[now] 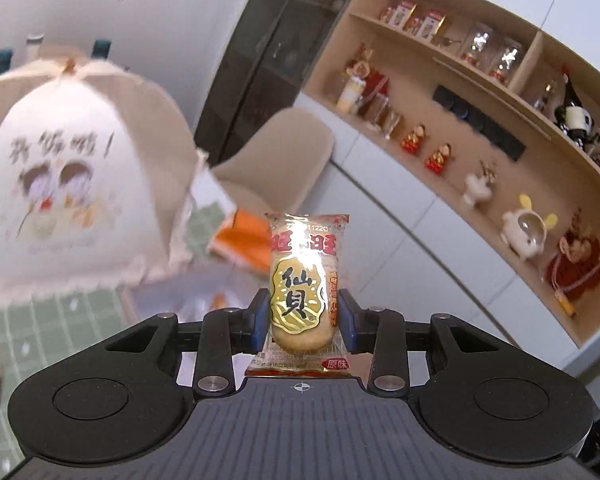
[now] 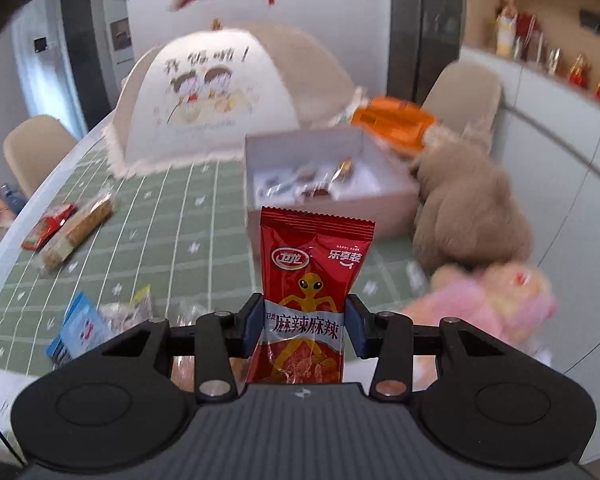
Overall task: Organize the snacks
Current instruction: 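Carry the rice-cracker packet into the pink box and open the left gripper while the right holds the red packet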
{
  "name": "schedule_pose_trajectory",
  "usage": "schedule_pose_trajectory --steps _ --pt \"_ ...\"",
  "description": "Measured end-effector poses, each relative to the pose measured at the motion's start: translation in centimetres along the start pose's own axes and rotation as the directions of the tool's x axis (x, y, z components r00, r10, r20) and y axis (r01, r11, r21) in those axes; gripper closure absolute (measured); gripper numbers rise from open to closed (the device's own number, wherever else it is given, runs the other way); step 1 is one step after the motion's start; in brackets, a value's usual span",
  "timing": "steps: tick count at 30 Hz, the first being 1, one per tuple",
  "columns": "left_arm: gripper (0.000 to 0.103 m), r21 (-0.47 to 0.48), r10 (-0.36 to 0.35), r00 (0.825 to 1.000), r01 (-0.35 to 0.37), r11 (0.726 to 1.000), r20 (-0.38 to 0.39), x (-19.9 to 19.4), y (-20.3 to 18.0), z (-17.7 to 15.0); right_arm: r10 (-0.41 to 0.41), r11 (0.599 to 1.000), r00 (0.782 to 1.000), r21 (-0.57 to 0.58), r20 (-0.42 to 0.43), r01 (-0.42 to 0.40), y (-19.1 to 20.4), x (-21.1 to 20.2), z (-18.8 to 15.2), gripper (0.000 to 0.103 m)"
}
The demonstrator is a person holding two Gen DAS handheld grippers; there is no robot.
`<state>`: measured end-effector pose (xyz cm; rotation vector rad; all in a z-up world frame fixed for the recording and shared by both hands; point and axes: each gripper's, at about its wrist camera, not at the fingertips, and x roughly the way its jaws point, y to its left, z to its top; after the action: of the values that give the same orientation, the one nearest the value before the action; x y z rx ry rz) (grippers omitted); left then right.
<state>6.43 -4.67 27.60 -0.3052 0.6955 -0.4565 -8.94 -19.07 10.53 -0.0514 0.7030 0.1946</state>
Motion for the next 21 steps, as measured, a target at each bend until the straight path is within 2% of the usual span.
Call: schedule_pose_trajectory --steps 2,5,7,8,9,10,11,15,21 --pt "0.063 0.001 -0.023 1.000 0.023 1.000 -0.015 1.9 -0.7 1.1 -0.013 1.000 0.999 -0.004 0.033 0.013 0.1 -0.5 0.5 0.060" --pt "0.062 0.027 -0.011 0.998 0.012 1.000 -0.065 6.4 -1.6 2.3 -0.034 0.999 0.998 -0.006 0.057 0.034 0.3 -1.1 0.5 0.060" --pt "0.058 0.102 -0.034 0.997 0.042 0.994 -0.076 9.9 -1.5 2.0 -0.026 1.000 0.998 -0.006 0.056 0.026 0.2 -1.1 0.4 0.060" --pt "0.057 0.163 0.001 0.993 0.019 0.986 -0.120 12.1 -1.4 1.6 -0.023 1.000 0.998 -0.002 0.051 0.023 0.3 -0.8 0.4 0.060" --pt "0.060 0.215 0.102 0.980 -0.064 0.975 -0.172 14.7 -1.1 0.6 -0.023 1.000 0.999 0.000 0.046 0.023 0.4 -0.7 0.3 0.060" --pt "0.060 0.250 0.175 0.967 -0.126 0.960 -0.184 16.2 -0.9 -0.2 -0.023 1.000 0.999 -0.002 0.045 0.023 0.6 -0.5 0.3 0.060" --pt "0.060 0.274 0.206 0.961 -0.152 0.950 -0.183 17.0 -0.7 -0.9 -0.023 1.000 0.999 -0.008 0.046 0.023 0.8 -0.4 0.2 0.060" --pt "0.060 0.207 0.124 0.975 -0.085 0.975 -0.183 17.1 0.2 -1.6 -0.023 0.999 0.999 -0.027 0.039 0.024 0.7 0.3 -0.2 0.060" --pt "0.060 0.180 0.083 0.992 -0.065 0.982 -0.097 12.0 2.4 -0.5 0.001 1.000 1.000 -0.019 -0.008 -0.002 0.7 1.9 0.9 0.060"
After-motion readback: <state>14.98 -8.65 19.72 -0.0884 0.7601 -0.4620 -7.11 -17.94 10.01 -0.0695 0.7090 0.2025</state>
